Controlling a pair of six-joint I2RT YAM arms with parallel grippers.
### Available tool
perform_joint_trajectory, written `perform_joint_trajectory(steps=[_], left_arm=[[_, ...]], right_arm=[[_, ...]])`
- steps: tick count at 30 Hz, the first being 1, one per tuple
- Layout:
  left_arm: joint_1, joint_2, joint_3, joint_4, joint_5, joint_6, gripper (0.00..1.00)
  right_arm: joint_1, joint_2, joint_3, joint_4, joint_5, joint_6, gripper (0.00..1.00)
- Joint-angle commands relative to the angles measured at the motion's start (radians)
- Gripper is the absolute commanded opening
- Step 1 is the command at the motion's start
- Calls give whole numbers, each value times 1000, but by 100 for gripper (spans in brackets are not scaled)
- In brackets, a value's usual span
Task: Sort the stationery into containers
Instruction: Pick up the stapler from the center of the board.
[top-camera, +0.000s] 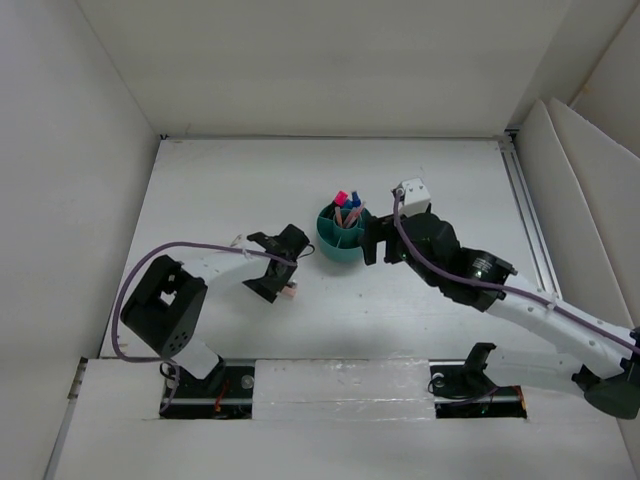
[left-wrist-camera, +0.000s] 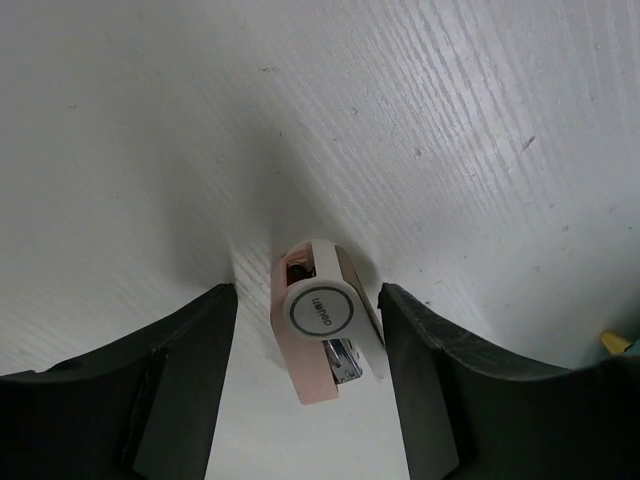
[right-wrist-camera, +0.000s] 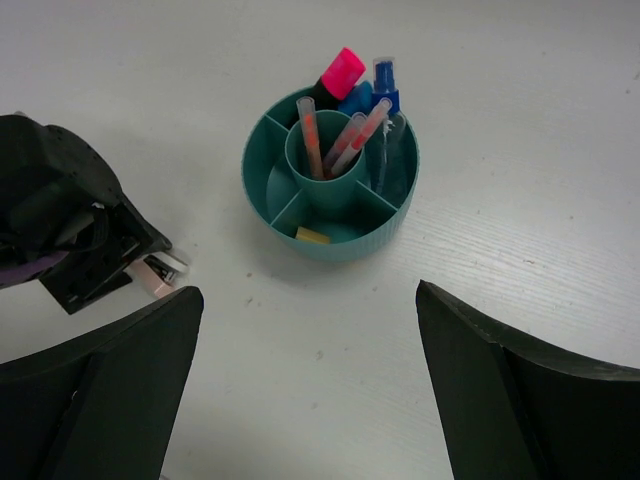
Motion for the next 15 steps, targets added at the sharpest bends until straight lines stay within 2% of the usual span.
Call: perform_joint_trajectory(steps=[1,2,3,6,8,12,15], left_arm=[[3,29,15,-27,-43,-72,54],[3,41,15,-27,-34,-72,50],[3,41,6,-27,-34,-72,40],[3,41,-5,-6,-34,-72,20],[3,50,-16,5,-34,-72,0],[3,51,-5,16,-55,-6,0],[3,14,36,-9,-132,39,0]], right_arm=[[18,-30,-2,45,-5,-12,94],[18,-30,-2,45,-5,-12,94],[18,-30,-2,45,-5,-12,94],[27,-30,-2,45,-5,-12,94],[37,-30,-2,45,4,-12,94],[37,-30,-2,45,4,-12,94],[46,-30,-2,36,15,-12,94]])
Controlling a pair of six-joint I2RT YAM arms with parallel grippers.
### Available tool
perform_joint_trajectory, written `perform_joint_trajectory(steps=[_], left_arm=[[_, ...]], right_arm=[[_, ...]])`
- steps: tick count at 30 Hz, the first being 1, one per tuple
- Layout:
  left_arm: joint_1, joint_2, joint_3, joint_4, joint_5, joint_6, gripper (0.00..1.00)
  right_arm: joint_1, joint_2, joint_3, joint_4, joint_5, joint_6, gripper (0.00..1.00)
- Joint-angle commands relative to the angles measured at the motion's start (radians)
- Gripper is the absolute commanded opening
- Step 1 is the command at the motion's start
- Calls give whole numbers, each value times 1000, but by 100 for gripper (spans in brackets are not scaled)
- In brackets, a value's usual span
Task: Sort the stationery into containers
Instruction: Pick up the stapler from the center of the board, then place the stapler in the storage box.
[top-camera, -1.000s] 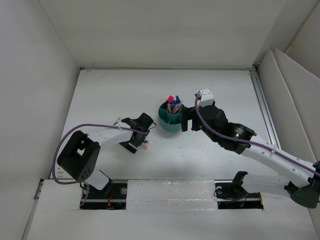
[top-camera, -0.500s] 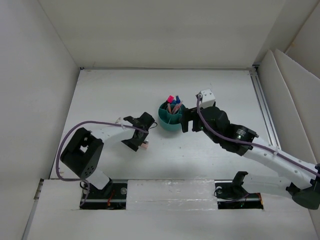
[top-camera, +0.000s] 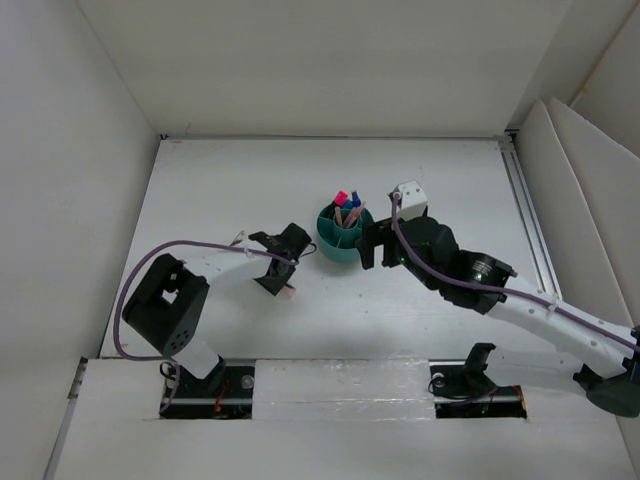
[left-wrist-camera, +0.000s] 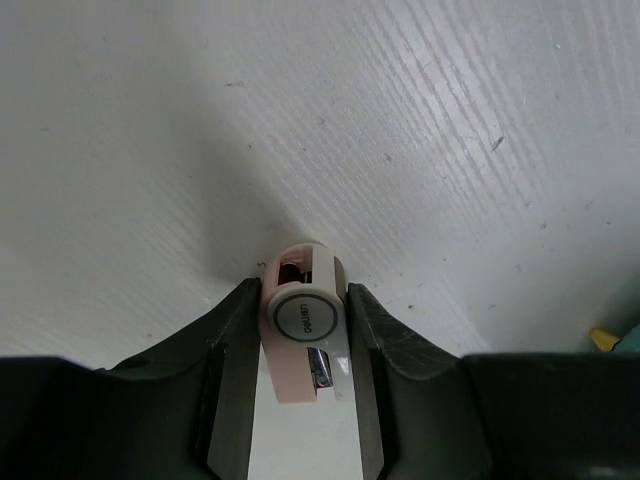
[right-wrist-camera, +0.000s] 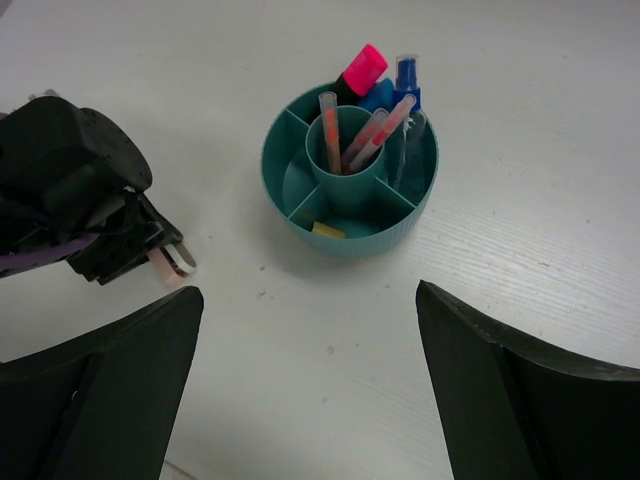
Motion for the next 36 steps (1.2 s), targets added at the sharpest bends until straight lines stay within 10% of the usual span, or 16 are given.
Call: perform_joint_trajectory(steps=[1,9,19,24,36], left_arm=[[4,-12,42,-35,-137,32,0],[-37,-53,300,-175,-462,253,0],[-37,-92,334,199,-510,611,0],[-37,-234,165,660,-409,877,0],[-37,-361,-97,1193,14,1121,0]], right_arm=[[15,-18,3,36,14,-12,94],[15,-18,3,36,63,11,94],[15,-49,3,25,118,42,94],[15,-60,3,15,129,53,94],[15,-60,3,-27,120,82,92]])
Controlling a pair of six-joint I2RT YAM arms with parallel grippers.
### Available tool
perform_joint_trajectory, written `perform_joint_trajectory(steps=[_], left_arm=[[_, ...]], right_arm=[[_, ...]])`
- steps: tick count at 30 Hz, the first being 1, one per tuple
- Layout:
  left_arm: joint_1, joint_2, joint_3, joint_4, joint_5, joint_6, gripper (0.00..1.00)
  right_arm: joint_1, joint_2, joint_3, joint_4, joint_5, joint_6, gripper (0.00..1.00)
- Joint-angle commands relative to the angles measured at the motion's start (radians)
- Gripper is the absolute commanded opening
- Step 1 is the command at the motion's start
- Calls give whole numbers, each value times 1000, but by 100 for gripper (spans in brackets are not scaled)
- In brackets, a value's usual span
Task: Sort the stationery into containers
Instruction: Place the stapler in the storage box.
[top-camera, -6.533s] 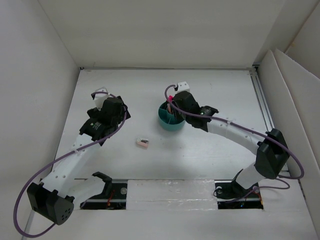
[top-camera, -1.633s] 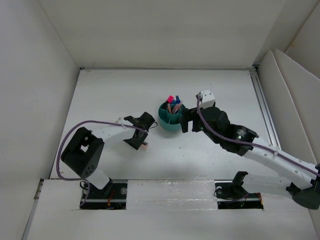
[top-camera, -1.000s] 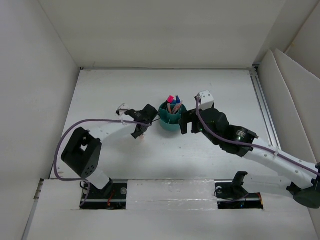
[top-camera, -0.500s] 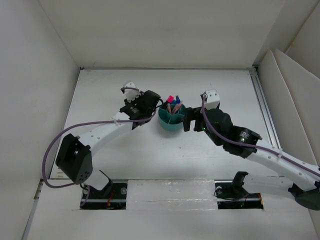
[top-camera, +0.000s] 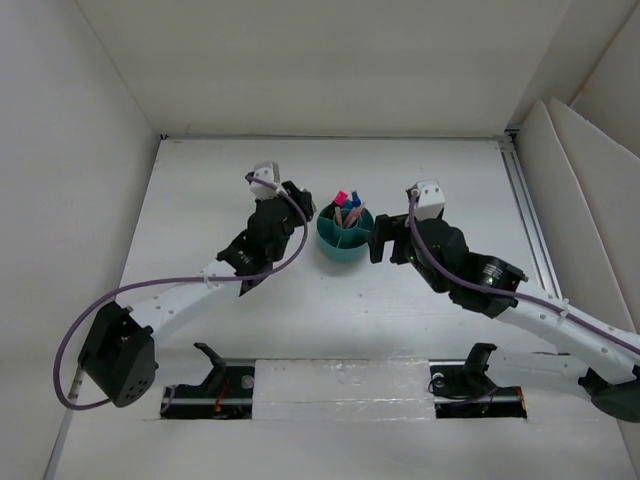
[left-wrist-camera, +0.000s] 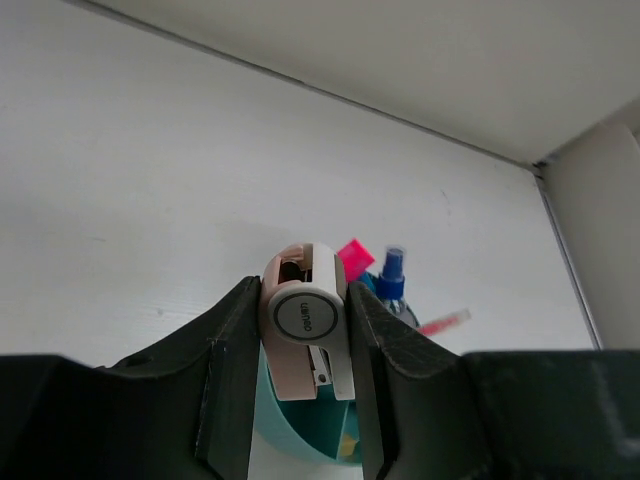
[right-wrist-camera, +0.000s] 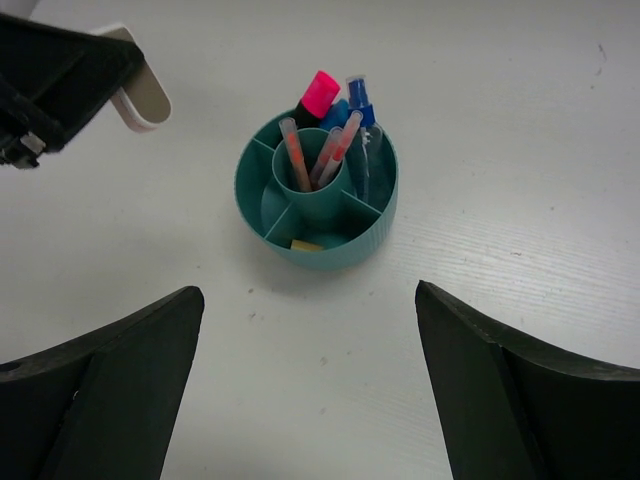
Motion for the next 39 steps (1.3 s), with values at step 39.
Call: perform_joint_trajectory(steps=[39], left_arm=[[74,131,-302,832,731,527,0]], right_arm=[[8,-21,22,-107,-19,36,92]])
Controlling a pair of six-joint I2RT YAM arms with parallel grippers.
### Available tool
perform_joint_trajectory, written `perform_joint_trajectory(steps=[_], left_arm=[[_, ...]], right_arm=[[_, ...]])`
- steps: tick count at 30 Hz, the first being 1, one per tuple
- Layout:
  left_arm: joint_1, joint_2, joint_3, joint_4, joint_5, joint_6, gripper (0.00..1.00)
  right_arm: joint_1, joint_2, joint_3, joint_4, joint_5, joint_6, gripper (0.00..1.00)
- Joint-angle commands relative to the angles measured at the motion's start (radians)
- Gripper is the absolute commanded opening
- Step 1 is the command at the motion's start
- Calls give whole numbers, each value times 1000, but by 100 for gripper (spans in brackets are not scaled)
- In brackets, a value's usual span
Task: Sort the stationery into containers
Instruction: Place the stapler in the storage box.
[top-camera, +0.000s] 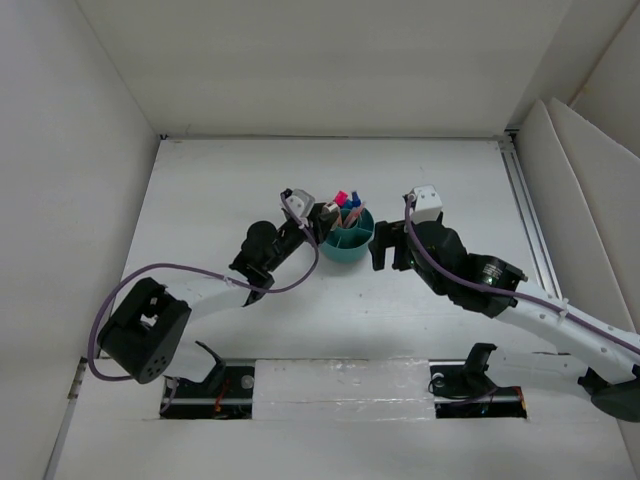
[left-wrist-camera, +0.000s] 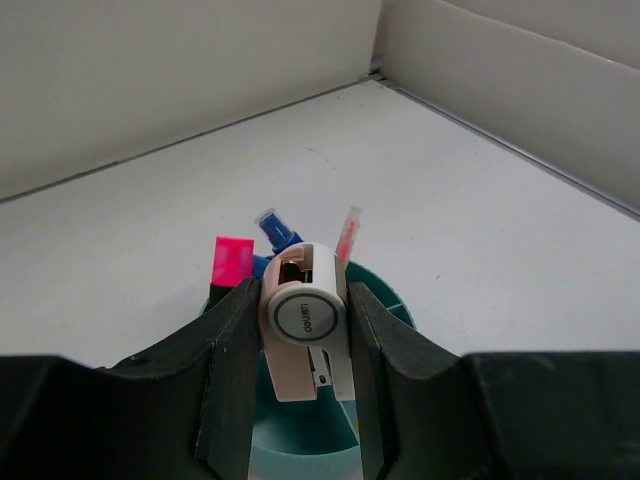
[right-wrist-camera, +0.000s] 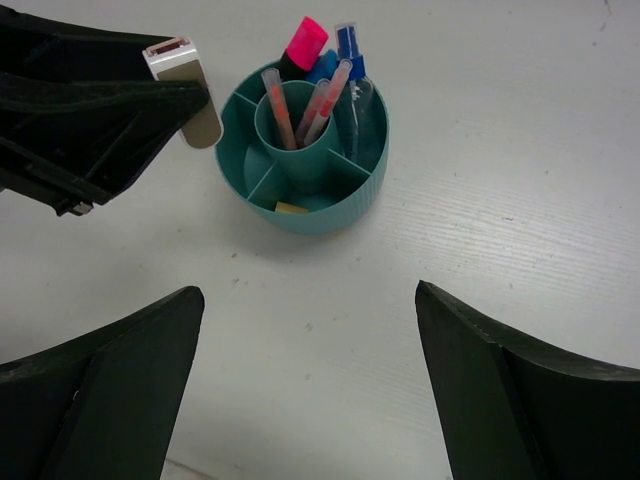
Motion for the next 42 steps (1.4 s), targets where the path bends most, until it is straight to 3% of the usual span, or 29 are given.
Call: perform_joint_trajectory(steps=[1,5,11,33,42], left_arm=[[38,-2,-20,138,140,34,0],[74,7,-63,242,206,34,0],[83,61,-40,219,278,61,0],[143,236,-9,354,364,43,0],[143,236,-9,380,364,43,0]], right_arm=[[8,-23,21,-10,4,10,92],[8,-23,21,-10,4,10,92],[8,-14,31,-19,4,10,91],[8,4,21,-19,4,1,91],[8,13,21,-19,4,-8,91]])
